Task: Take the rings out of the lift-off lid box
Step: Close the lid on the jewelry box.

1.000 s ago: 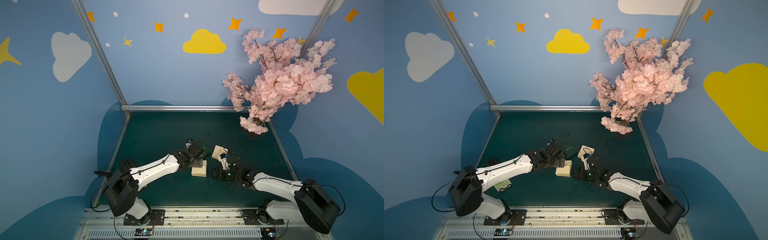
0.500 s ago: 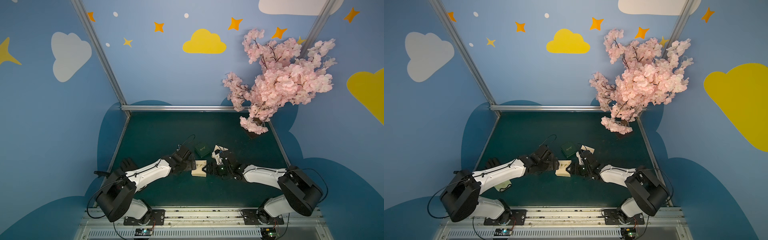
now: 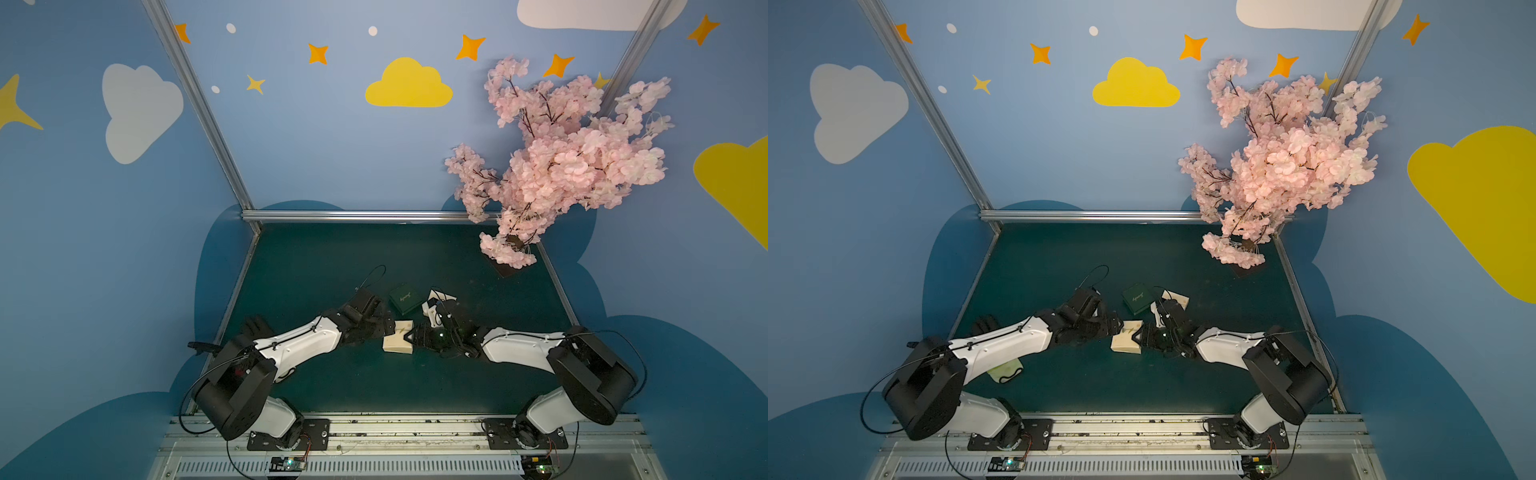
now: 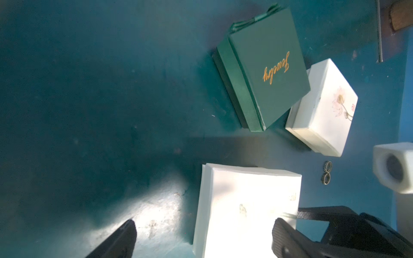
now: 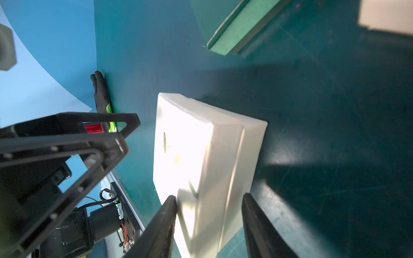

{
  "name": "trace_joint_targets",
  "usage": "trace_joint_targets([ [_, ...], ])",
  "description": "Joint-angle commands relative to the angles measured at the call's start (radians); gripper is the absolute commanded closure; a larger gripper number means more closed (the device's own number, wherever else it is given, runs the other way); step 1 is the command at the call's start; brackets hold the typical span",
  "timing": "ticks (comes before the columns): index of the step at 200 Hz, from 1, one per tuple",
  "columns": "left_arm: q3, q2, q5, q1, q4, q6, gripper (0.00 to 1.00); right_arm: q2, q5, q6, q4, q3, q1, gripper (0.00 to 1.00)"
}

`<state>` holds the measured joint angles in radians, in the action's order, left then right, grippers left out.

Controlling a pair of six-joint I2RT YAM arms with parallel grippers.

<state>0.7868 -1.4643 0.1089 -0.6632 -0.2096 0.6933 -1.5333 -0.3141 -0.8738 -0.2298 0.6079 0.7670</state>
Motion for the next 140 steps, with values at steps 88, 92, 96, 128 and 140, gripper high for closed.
trace_joint_targets([
  [88,0.037,-0.076,0.096,0.003,0.068,0.041,0.11,-0.066,-0.029,0.001,-0.064,0.004,-0.018,0.45],
  [92,0.037,-0.077,0.126,0.002,0.07,0.043,0.11,-0.065,-0.031,0.0,-0.063,0.005,-0.017,0.45],
  [96,0.038,-0.075,0.13,0.002,0.072,0.044,0.11,-0.065,-0.031,0.003,-0.061,0.007,-0.018,0.45],
  [128,0.046,-0.083,0.155,0.001,0.088,0.057,0.11,-0.059,-0.039,0.02,-0.042,0.017,-0.015,0.42],
  [140,0.052,-0.092,0.171,0.002,0.096,0.061,0.11,-0.055,-0.039,0.027,-0.032,0.022,-0.015,0.39],
])
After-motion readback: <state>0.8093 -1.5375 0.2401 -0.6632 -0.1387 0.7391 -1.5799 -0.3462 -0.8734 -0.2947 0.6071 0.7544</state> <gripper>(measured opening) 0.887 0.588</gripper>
